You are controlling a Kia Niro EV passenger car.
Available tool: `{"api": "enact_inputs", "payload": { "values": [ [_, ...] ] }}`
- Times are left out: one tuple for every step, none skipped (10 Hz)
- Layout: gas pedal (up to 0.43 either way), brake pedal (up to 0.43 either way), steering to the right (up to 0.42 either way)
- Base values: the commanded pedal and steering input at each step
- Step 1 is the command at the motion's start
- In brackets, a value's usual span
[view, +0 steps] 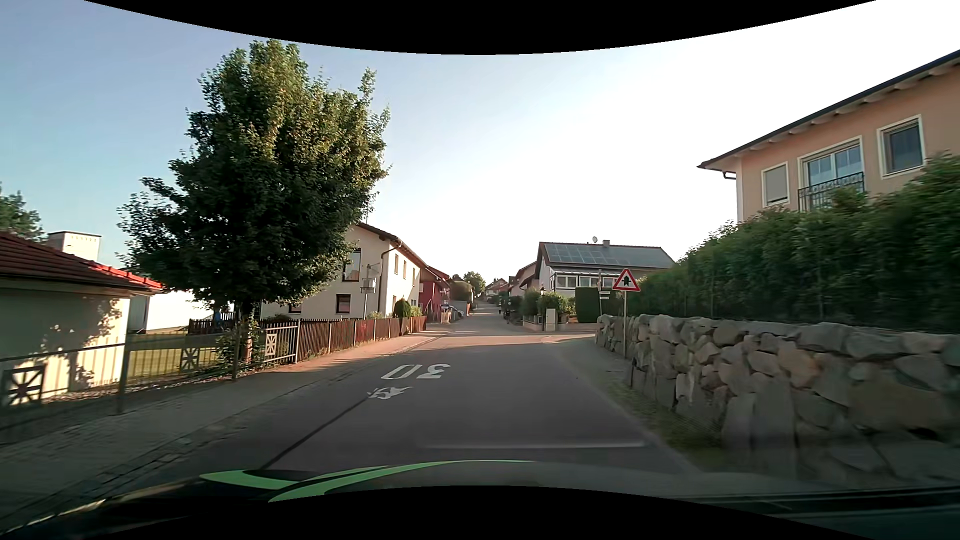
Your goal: Follow the waypoints while adhering to traffic rules and regulations
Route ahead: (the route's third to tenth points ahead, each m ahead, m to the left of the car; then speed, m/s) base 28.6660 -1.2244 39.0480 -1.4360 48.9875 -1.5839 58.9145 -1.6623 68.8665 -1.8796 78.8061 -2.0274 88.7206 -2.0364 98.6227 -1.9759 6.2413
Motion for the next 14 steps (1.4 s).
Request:
{"api": "enact_inputs", "payload": {
  "values": [
    [0.157, 0.0, 0.004],
    [0.157, 0.0, 0.004],
    [0.15, 0.0, 0.004],
    [0.15, 0.0, 0.004],
    [0.15, 0.0, 0.007],
    [0.15, 0.0, 0.012],
    [0.15, 0.0, 0.015],
    [0.15, 0.0, 0.013],
    [0.15, 0.0, 0.011],
    [0.15, 0.0, 0.011],
    [0.13, 0.0, 0.011],
    [0.118, 0.0, 0.01],
    [0.11, 0.0, 0.01],
    [0.11, 0.0, 0.01]
  ]
}}
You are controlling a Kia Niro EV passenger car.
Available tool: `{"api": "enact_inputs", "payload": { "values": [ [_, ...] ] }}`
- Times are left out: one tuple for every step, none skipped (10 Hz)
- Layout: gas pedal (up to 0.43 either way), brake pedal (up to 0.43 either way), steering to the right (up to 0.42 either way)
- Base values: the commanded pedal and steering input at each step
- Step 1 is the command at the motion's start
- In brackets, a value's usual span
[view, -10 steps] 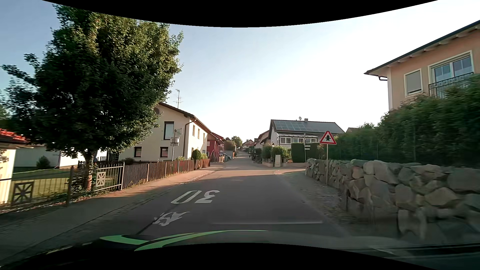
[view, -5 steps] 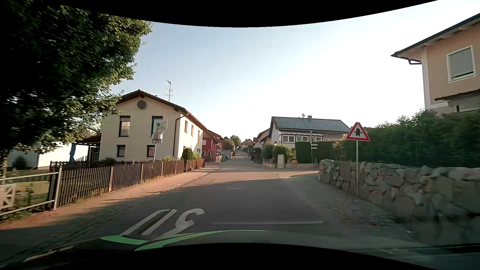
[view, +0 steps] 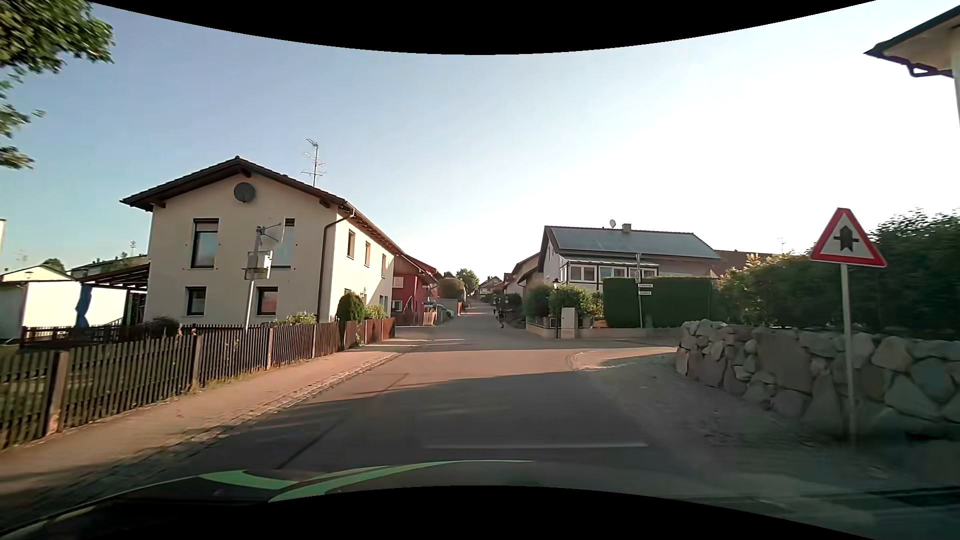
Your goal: Follow the waypoints while adhering to traffic rules and regulations
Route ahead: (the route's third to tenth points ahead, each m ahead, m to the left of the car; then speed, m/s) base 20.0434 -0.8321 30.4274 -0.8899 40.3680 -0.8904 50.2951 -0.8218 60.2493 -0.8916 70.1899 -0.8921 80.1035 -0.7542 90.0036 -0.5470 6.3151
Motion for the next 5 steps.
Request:
{"api": "enact_inputs", "payload": {
  "values": [
    [0.11, 0.0, 0.01],
    [0.11, 0.0, 0.01],
    [0.11, 0.0, 0.01],
    [0.11, 0.0, 0.01],
    [0.11, 0.0, 0.01]
  ]
}}
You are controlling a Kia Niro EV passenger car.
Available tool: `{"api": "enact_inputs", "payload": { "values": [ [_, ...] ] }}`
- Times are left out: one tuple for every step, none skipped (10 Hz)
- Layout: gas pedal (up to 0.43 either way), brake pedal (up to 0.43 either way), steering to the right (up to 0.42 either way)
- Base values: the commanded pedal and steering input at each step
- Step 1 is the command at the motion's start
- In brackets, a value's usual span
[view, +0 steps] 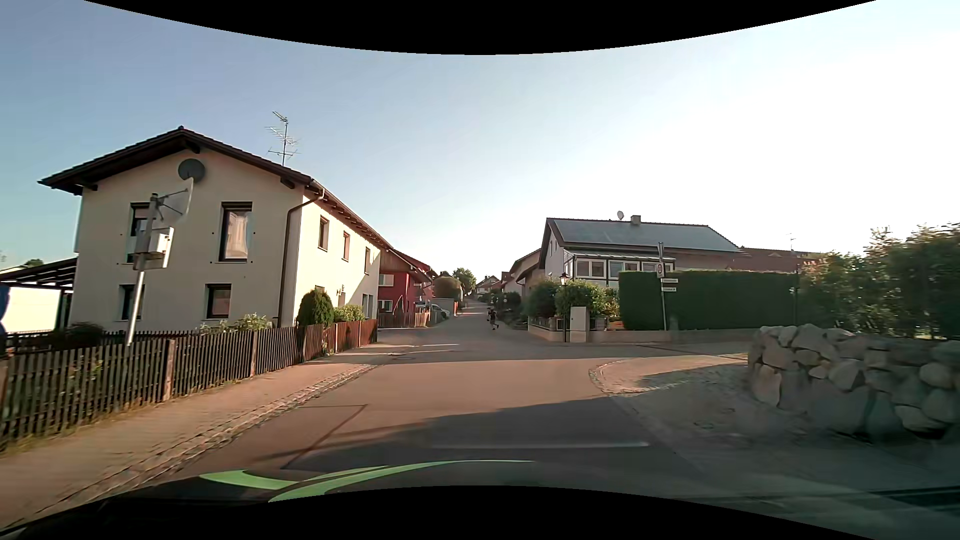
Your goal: Follow the waypoints while adhering to traffic rules and regulations
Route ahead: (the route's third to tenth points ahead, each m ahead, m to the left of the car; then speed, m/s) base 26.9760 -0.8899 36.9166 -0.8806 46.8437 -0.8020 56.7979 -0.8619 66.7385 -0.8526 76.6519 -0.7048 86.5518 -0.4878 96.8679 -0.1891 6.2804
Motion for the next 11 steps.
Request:
{"api": "enact_inputs", "payload": {
  "values": [
    [0.11, 0.0, 0.01],
    [0.11, 0.0, 0.01],
    [0.118, 0.0, 0.01],
    [0.118, 0.0, 0.008],
    [0.118, 0.0, 0.006],
    [0.118, 0.0, 0.004],
    [0.138, 0.0, -0.001],
    [0.15, 0.0, -0.003],
    [0.157, 0.0, -0.003],
    [0.189, 0.0, -0.003],
    [0.189, 0.0, -0.004]
  ]
}}
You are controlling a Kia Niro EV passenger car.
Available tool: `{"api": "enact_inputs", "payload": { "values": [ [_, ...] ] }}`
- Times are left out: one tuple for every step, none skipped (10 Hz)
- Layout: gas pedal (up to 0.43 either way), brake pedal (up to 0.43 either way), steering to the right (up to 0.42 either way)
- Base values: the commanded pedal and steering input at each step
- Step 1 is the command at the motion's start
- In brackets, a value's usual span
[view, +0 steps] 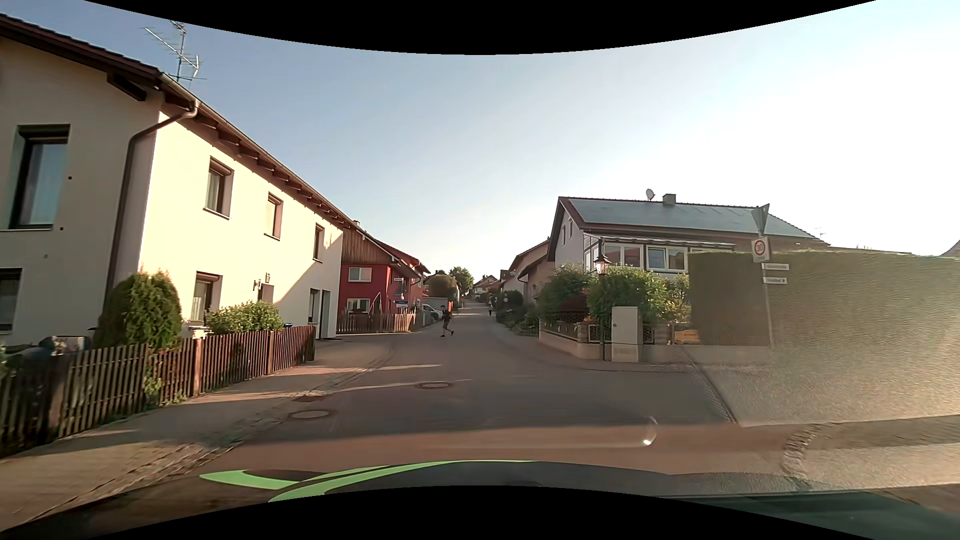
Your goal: Follow the waypoints while adhering to traffic rules and regulations
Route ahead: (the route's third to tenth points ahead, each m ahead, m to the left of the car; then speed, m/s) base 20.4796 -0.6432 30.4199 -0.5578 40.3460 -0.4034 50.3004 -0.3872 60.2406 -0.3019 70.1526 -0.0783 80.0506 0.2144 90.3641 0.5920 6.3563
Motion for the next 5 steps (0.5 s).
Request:
{"api": "enact_inputs", "payload": {
  "values": [
    [0.189, 0.0, -0.005],
    [0.189, 0.0, -0.008],
    [0.189, 0.0, -0.012],
    [0.189, 0.0, -0.018],
    [0.189, 0.0, -0.024]
  ]
}}
